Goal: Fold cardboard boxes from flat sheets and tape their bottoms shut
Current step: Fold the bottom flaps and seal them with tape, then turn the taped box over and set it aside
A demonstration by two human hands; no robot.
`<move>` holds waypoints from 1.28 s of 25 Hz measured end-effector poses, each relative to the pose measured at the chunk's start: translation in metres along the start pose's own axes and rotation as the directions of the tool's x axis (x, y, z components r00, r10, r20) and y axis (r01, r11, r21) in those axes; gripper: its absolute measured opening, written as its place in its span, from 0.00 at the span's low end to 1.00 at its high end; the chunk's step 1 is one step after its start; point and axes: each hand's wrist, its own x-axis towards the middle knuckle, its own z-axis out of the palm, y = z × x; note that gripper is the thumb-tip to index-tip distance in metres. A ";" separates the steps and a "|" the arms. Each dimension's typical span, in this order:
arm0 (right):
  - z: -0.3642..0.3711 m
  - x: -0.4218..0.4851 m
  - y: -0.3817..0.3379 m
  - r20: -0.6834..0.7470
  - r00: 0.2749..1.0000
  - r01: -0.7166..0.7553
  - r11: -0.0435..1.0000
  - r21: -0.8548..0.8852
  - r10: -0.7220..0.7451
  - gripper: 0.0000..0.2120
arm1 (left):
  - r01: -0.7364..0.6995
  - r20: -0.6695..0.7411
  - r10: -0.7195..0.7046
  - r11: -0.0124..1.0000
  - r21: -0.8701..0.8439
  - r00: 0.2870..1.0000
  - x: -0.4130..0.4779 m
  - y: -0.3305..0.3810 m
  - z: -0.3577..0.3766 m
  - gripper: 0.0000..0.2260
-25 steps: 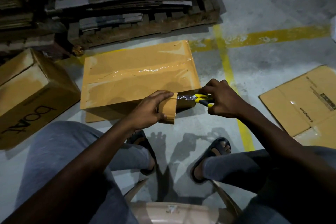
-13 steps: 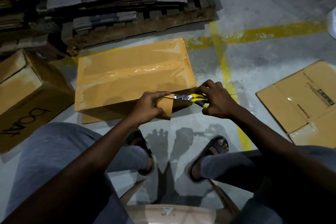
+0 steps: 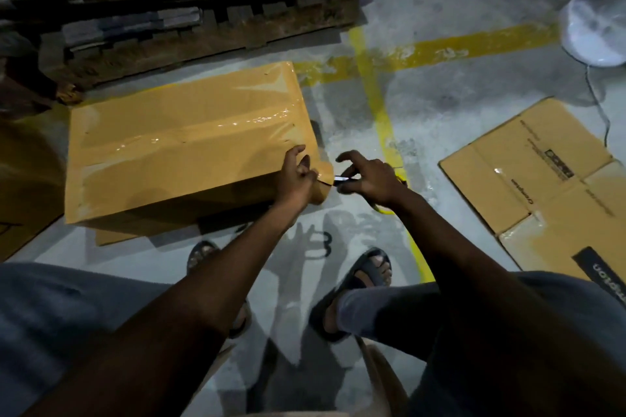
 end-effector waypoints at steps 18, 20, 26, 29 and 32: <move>0.030 0.088 0.229 -0.379 0.501 -0.459 0.610 0.646 0.778 0.17 | -0.247 0.431 -0.068 0.734 0.632 0.900 0.101 -0.097 0.122 0.22; 0.034 0.097 0.242 -0.380 0.492 -0.471 0.607 0.640 0.783 0.17 | -0.229 0.436 -0.092 0.745 0.627 0.895 0.105 -0.110 0.120 0.22; 0.037 0.107 0.250 -0.460 0.444 -0.591 0.637 0.495 0.769 0.21 | -0.225 0.455 -0.122 0.739 0.635 0.882 0.108 -0.123 0.118 0.20; 0.043 0.106 0.247 -0.477 0.458 -0.585 0.658 0.473 0.750 0.24 | -0.235 0.465 -0.114 0.743 0.627 0.878 0.103 -0.125 0.116 0.20; 0.040 0.100 0.248 -0.488 0.478 -0.567 0.681 0.464 0.731 0.24 | -0.221 0.463 -0.120 0.756 0.616 0.878 0.099 -0.127 0.112 0.20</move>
